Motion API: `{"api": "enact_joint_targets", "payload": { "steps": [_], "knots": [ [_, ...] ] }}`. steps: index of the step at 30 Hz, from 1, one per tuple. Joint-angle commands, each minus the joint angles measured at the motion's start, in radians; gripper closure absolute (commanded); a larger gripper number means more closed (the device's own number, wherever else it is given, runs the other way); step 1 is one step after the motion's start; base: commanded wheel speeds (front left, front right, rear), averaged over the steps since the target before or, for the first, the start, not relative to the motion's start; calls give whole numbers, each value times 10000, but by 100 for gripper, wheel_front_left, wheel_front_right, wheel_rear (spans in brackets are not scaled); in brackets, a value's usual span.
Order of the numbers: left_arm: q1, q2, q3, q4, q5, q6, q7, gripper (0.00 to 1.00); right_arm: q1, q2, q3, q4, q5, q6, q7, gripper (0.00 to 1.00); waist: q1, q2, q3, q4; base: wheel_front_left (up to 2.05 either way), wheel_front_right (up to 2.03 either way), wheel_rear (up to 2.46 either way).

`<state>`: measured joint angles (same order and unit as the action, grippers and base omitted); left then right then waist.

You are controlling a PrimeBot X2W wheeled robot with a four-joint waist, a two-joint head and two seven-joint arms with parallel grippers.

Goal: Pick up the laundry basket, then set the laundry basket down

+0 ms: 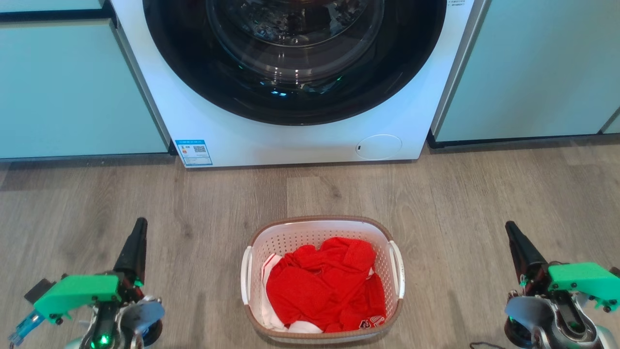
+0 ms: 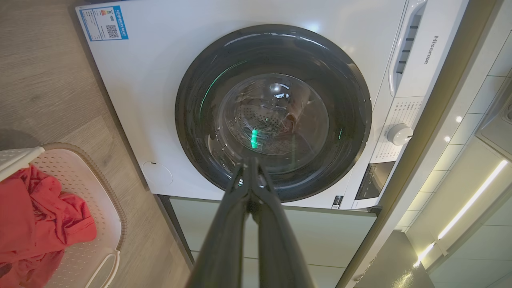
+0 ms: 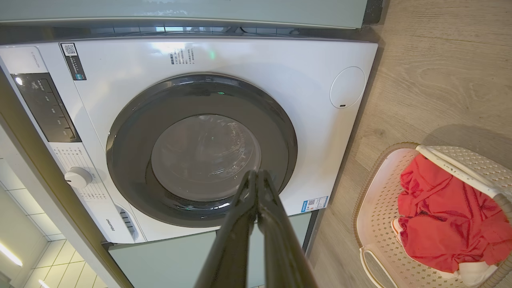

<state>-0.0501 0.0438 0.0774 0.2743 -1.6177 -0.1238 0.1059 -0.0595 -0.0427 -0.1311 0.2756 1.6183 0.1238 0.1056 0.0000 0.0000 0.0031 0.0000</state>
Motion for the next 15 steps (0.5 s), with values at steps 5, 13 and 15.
{"api": "enact_joint_targets", "payload": {
  "steps": [5, 13, 15],
  "knots": [
    [-578, 64, 359, -295, 87, -69, 69, 100, -484, -75, 178, -309, -92, 69, 73, 100, 0, 0, 0, 0, 0, 0, 0],
    [-578, 64, 359, -295, 87, -69, 69, 100, -484, -75, 178, -309, -92, 69, 73, 100, 0, 0, 0, 0, 0, 0, 0],
    [-578, 64, 359, -295, 87, -69, 69, 100, -484, -75, 178, -309, -92, 69, 73, 100, 0, 0, 0, 0, 0, 0, 0]
  ]
}}
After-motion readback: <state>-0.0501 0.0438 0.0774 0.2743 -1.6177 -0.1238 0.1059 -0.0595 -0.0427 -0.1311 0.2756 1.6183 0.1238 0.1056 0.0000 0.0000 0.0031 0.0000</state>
